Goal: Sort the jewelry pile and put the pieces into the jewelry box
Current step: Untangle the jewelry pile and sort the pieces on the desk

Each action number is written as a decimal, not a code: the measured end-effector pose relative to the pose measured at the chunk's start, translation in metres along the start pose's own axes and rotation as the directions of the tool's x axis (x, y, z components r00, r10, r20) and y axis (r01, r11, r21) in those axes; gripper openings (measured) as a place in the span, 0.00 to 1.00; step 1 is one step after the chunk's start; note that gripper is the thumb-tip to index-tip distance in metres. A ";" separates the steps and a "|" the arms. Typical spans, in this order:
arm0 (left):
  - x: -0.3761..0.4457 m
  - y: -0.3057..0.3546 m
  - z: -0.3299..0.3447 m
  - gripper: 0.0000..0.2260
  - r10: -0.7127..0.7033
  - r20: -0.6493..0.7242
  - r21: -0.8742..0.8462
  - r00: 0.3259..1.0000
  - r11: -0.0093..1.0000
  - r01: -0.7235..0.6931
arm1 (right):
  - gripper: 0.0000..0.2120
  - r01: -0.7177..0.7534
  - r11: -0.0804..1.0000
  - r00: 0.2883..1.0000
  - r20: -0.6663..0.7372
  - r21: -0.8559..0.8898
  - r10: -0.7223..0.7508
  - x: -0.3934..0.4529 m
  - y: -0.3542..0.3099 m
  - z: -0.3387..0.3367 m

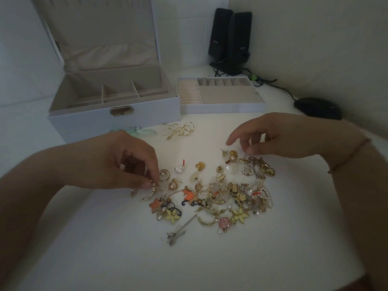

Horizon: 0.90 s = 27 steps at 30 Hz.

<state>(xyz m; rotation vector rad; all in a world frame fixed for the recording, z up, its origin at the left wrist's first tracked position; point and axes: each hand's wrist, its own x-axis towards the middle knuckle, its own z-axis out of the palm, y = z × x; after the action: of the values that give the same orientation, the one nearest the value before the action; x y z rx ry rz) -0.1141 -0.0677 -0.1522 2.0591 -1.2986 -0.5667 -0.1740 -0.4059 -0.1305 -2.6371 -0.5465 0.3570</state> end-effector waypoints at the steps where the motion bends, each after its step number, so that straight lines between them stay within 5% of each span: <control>1: 0.000 0.001 0.000 0.05 0.002 0.004 0.006 1.000 1.000 -0.002 | 0.16 0.002 1.000 1.000 0.014 -0.001 -0.002 0.001 -0.001 0.001; 18: 0.002 0.000 0.000 0.13 -0.009 -0.134 0.147 0.991 0.989 0.029 | 0.08 -0.086 0.995 0.987 0.137 0.052 0.078 -0.012 0.012 -0.012; 22: 0.006 0.004 0.007 0.10 0.067 -0.219 0.163 0.973 0.986 -0.031 | 0.06 0.177 0.983 0.978 -0.121 0.052 -0.170 -0.009 -0.021 -0.005; 24: 0.007 0.008 0.011 0.08 0.096 -0.229 0.139 0.969 0.988 -0.065 | 0.05 0.348 0.935 0.936 -0.079 0.074 -0.342 -0.005 -0.045 0.007; 27: 0.009 0.012 0.016 0.06 0.116 -0.183 0.125 0.976 0.988 -0.094 | 0.04 0.384 0.921 0.915 0.111 0.064 -0.389 -0.002 -0.071 0.023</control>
<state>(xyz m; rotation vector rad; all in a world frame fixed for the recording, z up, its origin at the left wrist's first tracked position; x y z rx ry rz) -0.1282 -0.0841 -0.1556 2.0655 -1.3439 -0.2458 -0.2064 -0.3397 -0.1187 -2.4026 -1.0679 0.3996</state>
